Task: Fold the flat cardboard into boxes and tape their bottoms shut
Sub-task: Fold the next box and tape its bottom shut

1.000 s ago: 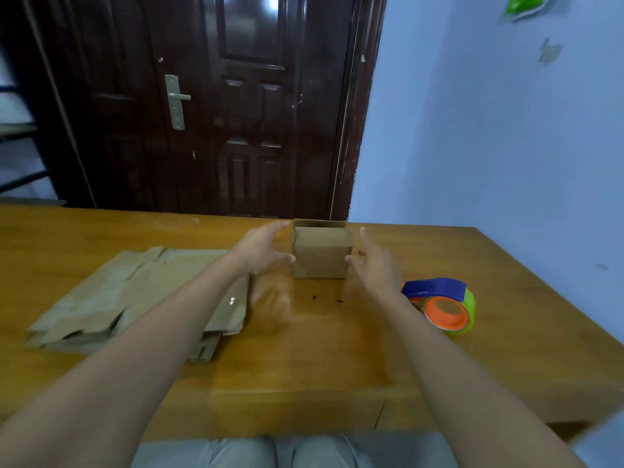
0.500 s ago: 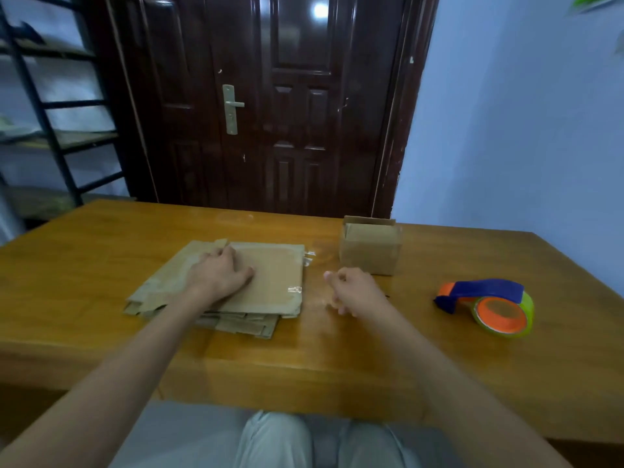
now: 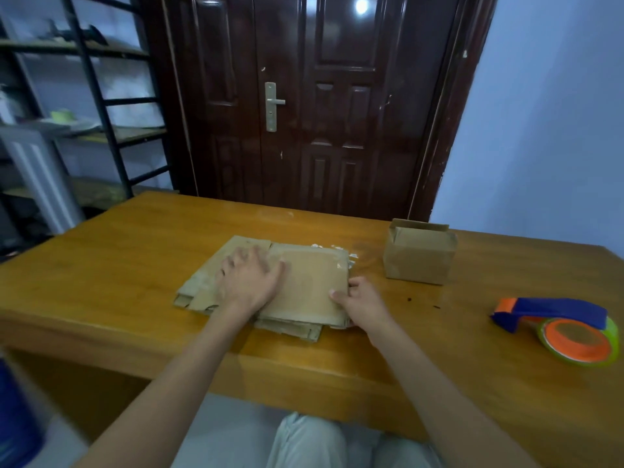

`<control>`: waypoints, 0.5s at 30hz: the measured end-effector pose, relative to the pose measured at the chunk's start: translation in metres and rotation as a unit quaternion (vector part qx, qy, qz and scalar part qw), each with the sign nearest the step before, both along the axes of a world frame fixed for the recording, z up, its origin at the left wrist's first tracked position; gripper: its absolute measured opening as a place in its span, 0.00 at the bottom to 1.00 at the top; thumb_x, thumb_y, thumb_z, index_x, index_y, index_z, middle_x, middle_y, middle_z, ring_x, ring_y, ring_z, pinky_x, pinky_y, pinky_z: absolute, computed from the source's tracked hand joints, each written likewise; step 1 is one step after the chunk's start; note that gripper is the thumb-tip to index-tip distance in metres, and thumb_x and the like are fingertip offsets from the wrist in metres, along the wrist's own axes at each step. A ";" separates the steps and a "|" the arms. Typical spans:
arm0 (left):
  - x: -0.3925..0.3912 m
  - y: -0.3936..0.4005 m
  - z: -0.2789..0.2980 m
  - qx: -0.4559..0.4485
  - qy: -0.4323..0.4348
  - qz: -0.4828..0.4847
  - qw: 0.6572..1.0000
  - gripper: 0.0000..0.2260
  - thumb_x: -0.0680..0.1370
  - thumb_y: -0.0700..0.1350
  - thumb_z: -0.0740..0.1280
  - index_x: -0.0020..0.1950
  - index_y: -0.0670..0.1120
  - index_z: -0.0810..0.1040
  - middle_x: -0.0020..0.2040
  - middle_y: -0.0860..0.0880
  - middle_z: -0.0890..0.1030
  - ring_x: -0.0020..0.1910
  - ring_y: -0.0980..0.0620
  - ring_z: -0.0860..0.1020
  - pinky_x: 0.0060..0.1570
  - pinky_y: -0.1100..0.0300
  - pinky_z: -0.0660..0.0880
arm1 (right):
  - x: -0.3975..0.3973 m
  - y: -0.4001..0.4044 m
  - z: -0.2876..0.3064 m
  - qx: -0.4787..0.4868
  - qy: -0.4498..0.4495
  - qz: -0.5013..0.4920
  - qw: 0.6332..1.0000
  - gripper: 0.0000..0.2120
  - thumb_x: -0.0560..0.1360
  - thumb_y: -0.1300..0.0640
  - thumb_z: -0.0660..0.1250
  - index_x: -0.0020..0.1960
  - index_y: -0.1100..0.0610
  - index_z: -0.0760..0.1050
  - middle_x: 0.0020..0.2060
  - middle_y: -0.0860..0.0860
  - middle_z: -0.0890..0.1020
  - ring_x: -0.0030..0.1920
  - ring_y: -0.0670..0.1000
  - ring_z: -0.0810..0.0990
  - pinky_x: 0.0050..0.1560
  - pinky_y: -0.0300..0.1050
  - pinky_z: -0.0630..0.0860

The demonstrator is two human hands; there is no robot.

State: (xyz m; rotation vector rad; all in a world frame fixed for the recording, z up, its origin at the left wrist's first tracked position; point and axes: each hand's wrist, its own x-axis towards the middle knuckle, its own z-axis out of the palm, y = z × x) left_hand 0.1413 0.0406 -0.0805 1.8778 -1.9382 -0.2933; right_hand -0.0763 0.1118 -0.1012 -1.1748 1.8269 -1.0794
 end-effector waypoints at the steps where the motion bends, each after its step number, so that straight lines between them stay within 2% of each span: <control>1: 0.008 -0.006 0.006 0.001 0.028 0.025 0.999 0.36 0.80 0.70 0.55 0.82 0.48 0.63 0.80 0.38 0.64 0.78 0.34 0.63 0.76 0.38 0.60 | -0.003 0.005 0.004 -0.015 -0.046 -0.003 0.999 0.18 0.80 0.51 0.73 0.65 0.50 0.70 0.58 0.48 0.82 0.55 0.48 0.82 0.52 0.53 0.84; 3: 0.027 -0.016 0.017 0.005 0.066 0.056 0.996 0.36 0.81 0.69 0.56 0.80 0.46 0.64 0.76 0.38 0.71 0.74 0.34 0.69 0.73 0.39 0.65 | -0.009 0.018 0.014 -0.038 -0.120 -0.007 0.992 0.19 0.81 0.54 0.72 0.69 0.49 0.70 0.60 0.48 0.81 0.56 0.48 0.81 0.56 0.52 0.83; 5: 0.041 -0.019 0.027 0.012 0.124 0.051 0.991 0.34 0.80 0.69 0.57 0.79 0.48 0.65 0.70 0.40 0.77 0.68 0.36 0.75 0.67 0.41 0.72 | -0.017 0.029 0.023 -0.056 -0.177 -0.009 0.983 0.21 0.81 0.54 0.71 0.71 0.46 0.70 0.60 0.49 0.82 0.58 0.52 0.81 0.58 0.57 0.83; 8: 0.045 -0.010 0.044 -0.017 0.245 0.041 0.969 0.29 0.81 0.65 0.63 0.76 0.49 0.69 0.66 0.46 0.80 0.63 0.42 0.78 0.62 0.45 0.77 | -0.026 0.047 0.035 -0.084 -0.217 -0.014 0.972 0.20 0.82 0.54 0.70 0.72 0.43 0.71 0.60 0.49 0.82 0.60 0.54 0.81 0.57 0.63 0.83; 10: 0.035 -0.001 0.058 -0.030 0.338 0.034 0.940 0.28 0.81 0.63 0.67 0.76 0.50 0.70 0.65 0.50 0.79 0.62 0.47 0.77 0.63 0.46 0.77 | -0.039 0.057 0.036 -0.114 -0.200 -0.016 0.973 0.21 0.83 0.54 0.68 0.74 0.43 0.70 0.61 0.49 0.81 0.61 0.53 0.80 0.55 0.58 0.82; 12: 0.018 0.010 0.067 -0.025 0.413 0.005 0.910 0.31 0.79 0.62 0.70 0.77 0.51 0.68 0.65 0.52 0.77 0.63 0.50 0.76 0.63 0.50 0.75 | -0.056 0.068 0.036 -0.146 -0.148 -0.013 0.978 0.23 0.84 0.52 0.66 0.76 0.43 0.67 0.62 0.46 0.80 0.62 0.49 0.80 0.54 0.49 0.80; 15: -0.017 0.029 0.067 0.008 0.435 -0.068 0.898 0.39 0.75 0.65 0.74 0.80 0.52 0.63 0.68 0.56 0.73 0.63 0.52 0.76 0.61 0.54 0.75 | -0.077 0.085 0.034 -0.173 -0.040 -0.009 0.984 0.24 0.84 0.50 0.64 0.78 0.41 0.62 0.62 0.36 0.77 0.59 0.34 0.78 0.52 0.36 0.75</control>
